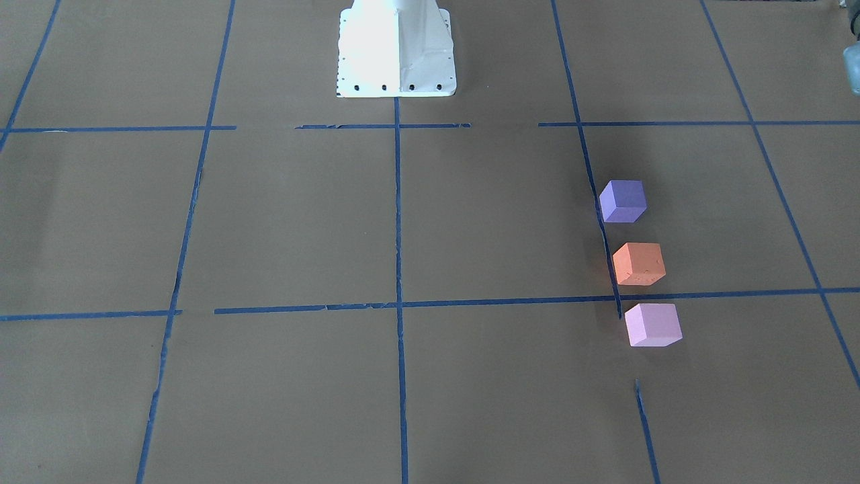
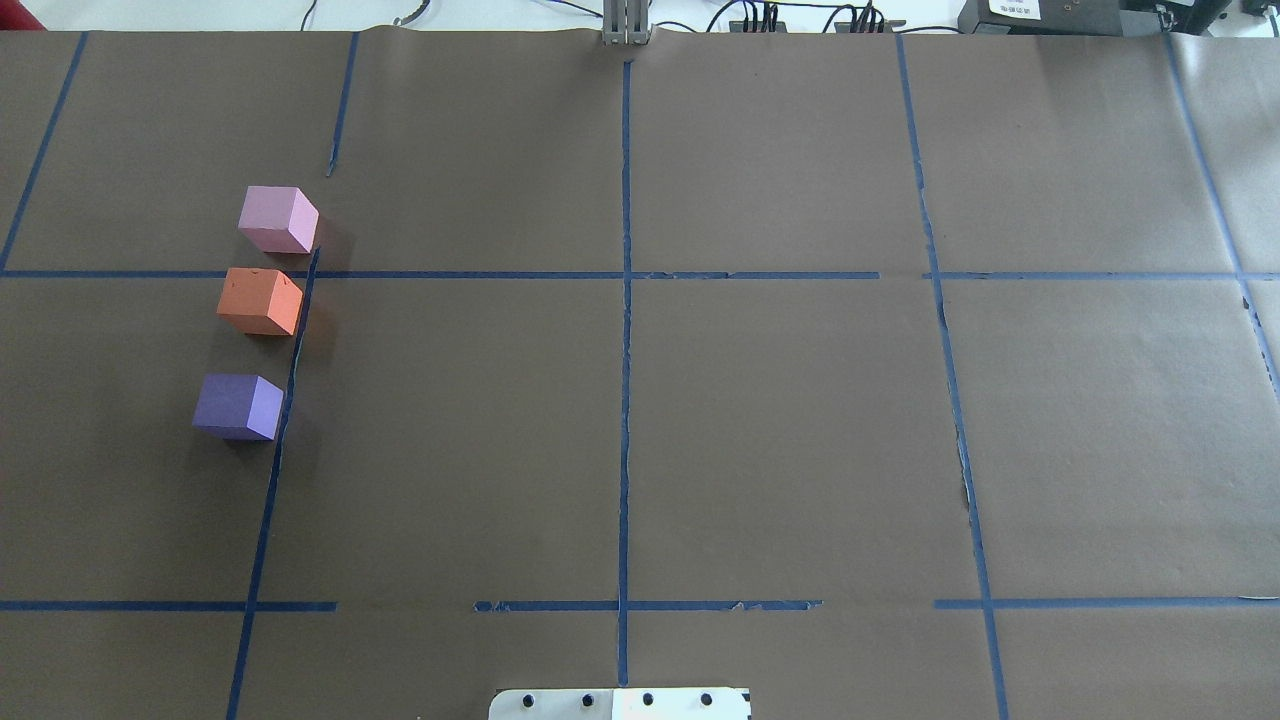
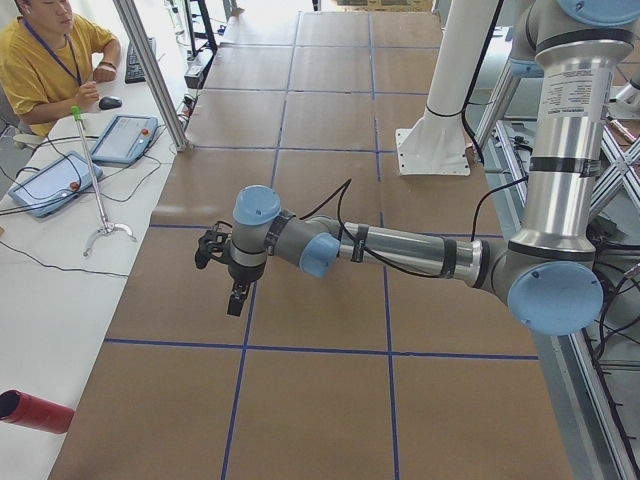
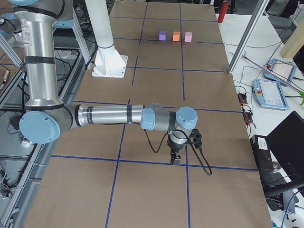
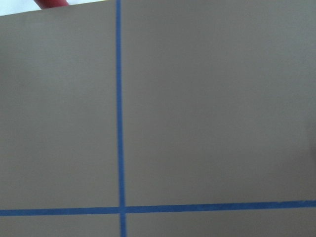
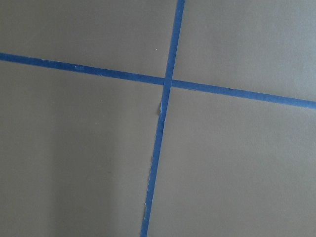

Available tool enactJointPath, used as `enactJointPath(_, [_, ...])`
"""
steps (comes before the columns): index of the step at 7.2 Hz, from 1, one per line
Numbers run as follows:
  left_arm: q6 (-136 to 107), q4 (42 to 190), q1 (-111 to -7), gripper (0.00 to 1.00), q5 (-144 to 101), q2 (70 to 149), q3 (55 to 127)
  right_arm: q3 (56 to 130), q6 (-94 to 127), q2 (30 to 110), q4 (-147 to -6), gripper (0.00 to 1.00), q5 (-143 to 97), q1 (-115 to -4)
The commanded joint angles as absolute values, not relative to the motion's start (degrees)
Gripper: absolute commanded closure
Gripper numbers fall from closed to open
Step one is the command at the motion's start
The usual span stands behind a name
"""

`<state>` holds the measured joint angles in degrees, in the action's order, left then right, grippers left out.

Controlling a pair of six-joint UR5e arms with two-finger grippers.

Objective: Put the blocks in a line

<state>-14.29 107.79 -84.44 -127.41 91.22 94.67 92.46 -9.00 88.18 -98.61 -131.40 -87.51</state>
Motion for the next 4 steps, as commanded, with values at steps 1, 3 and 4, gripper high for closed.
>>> enactJointPath(1, [-12.31, 107.84, -86.49, 0.0, -135.42, 86.16, 94.75, 92.46, -8.96, 88.24, -98.61, 0.0, -131.4, -87.45])
enactJointPath(3, [-12.3, 107.49, -86.48, 0.0, -132.37, 86.93, 94.92, 92.46, -8.96, 88.15, -98.61, 0.0, -131.4, -87.45])
enactJointPath(4, [-12.3, 107.4, -86.48, 0.0, -132.36, 86.4, 95.18, 92.46, -8.96, 88.15, -98.61, 0.0, -131.4, -87.45])
